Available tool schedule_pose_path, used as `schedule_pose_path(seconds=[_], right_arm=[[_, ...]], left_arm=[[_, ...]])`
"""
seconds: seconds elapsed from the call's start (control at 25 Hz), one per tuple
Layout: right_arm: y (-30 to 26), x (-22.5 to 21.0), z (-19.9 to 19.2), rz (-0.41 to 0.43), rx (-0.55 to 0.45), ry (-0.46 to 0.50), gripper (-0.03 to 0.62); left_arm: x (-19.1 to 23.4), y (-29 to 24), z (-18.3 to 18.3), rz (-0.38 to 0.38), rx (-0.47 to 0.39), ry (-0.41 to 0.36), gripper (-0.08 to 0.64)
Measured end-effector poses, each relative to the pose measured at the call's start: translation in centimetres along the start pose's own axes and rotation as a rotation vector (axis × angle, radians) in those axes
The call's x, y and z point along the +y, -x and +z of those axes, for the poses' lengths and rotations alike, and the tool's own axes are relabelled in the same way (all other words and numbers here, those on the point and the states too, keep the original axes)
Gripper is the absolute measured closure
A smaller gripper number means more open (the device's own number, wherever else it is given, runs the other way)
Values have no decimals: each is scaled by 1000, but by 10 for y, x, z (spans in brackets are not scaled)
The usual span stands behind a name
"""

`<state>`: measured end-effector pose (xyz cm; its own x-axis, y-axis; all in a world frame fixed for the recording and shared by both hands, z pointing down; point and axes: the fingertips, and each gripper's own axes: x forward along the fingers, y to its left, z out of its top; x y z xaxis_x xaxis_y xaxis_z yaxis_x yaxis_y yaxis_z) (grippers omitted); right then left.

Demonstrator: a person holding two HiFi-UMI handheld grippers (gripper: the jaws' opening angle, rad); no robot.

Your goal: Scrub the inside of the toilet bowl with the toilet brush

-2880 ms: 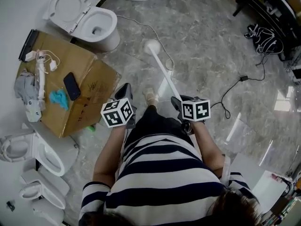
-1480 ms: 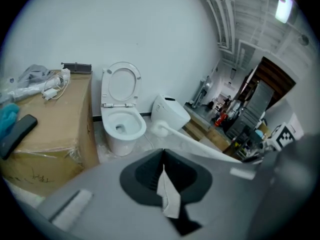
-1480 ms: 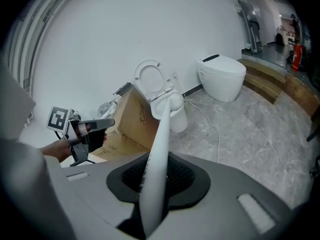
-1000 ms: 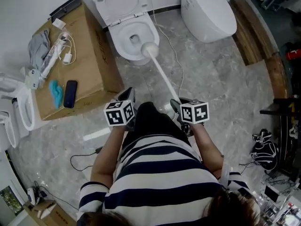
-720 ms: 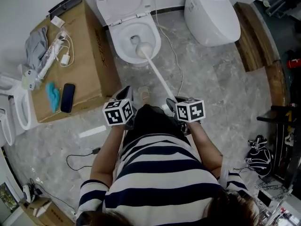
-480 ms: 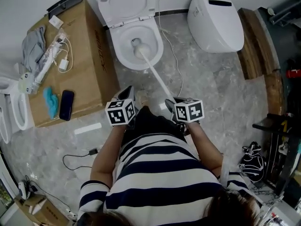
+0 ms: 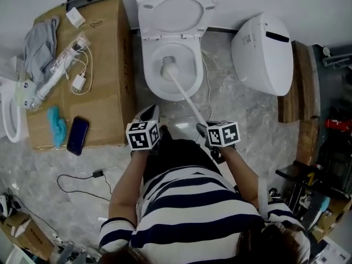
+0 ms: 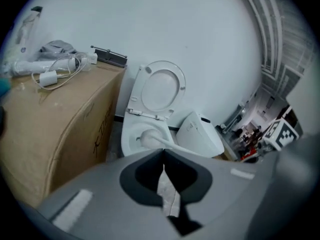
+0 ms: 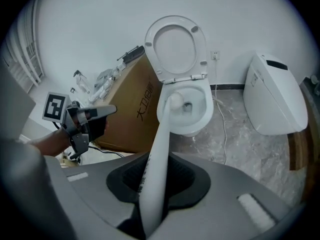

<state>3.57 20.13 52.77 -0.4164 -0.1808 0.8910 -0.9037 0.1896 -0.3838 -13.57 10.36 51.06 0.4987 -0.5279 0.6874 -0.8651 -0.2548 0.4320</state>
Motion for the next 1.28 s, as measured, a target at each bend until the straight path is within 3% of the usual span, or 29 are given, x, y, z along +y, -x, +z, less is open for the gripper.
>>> schedule_pose_path(seconds=[0.32, 0.8, 1.0, 1.28], right_arm=[[-34, -8, 36, -9, 61, 13, 508], [-85, -52, 69, 23, 151, 35, 508], [-102, -78, 85, 30, 184, 85, 508], [-121, -108, 110, 62, 238, 162, 508]], left_arm=[[21, -24, 3, 6, 43, 26, 560], [29, -59, 4, 83, 82, 12, 560], [20, -83, 2, 111, 97, -38, 560], [9, -116, 2, 158, 98, 36, 560]])
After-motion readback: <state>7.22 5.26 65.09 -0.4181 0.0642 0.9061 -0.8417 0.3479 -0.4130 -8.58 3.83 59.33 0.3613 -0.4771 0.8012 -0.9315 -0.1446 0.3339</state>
